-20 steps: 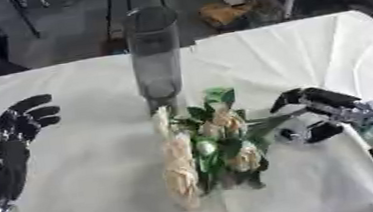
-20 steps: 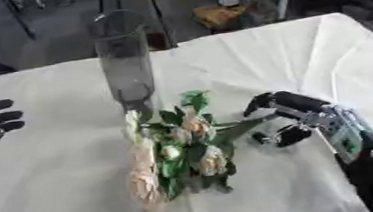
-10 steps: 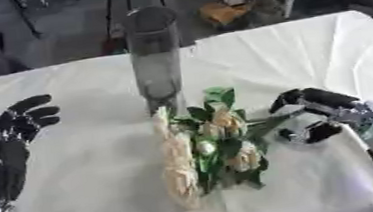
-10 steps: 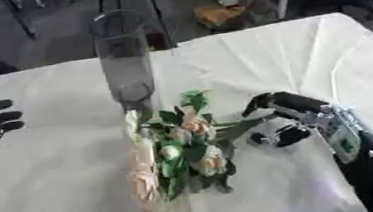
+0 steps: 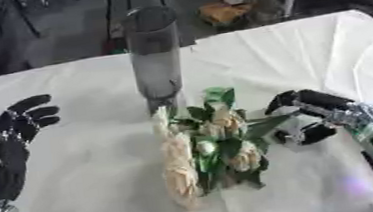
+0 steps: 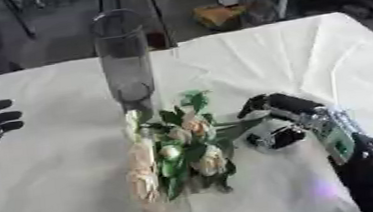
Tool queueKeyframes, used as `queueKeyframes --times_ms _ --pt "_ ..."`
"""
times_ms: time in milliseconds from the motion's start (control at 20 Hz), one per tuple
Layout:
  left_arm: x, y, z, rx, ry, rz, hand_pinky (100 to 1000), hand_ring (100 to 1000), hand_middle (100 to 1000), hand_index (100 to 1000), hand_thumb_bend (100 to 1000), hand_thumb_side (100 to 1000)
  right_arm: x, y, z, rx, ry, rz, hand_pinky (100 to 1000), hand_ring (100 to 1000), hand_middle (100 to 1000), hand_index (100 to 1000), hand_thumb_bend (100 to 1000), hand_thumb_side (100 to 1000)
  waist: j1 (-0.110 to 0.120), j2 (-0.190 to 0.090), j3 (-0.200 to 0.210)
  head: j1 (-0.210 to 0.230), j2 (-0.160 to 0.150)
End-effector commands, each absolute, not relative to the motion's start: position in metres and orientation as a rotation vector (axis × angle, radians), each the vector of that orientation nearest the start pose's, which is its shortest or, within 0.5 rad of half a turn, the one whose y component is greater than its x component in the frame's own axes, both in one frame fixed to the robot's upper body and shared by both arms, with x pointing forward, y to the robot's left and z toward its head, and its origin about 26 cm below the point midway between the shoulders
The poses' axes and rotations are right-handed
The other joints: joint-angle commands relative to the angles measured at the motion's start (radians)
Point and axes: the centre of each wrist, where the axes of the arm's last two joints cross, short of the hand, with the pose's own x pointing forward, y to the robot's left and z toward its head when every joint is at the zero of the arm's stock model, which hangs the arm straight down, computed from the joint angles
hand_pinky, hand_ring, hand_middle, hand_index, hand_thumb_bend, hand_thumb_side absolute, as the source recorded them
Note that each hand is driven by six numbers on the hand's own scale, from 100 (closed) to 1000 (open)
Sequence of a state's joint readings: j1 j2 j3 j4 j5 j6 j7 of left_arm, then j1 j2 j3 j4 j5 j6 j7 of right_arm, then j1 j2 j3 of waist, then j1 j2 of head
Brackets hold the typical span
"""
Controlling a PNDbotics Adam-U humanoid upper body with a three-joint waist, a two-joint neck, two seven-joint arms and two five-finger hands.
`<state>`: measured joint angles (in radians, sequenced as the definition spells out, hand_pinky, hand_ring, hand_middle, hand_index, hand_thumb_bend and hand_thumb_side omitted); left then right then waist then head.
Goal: Arrange flowers into the vase.
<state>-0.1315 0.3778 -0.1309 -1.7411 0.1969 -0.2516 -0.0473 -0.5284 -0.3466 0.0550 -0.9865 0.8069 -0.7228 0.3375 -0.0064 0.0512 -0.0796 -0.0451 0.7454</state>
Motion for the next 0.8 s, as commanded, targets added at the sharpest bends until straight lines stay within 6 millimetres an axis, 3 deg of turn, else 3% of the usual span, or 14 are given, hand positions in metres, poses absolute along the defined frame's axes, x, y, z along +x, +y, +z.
queueKeyframes --times_ms 50,800 --pt "0.3035 0.2757 0.0905 -0.093 -2.078 -0.382 764 757 771 800 851 974 0.4099 -0.3126 0.0413 -0.395 -1.673 1.636 810 803 737 803 327 225 0.002 -0.007 0.002 -0.001 -0.006" --pt "0.3038 0.2754 0.0905 -0.095 -2.079 -0.381 765 757 771 800 851 975 0.4045 -0.3191 0.0361 -0.428 -1.653 1.622 802 795 737 804 333 234 0.004 -0.005 0.003 -0.003 -0.006"
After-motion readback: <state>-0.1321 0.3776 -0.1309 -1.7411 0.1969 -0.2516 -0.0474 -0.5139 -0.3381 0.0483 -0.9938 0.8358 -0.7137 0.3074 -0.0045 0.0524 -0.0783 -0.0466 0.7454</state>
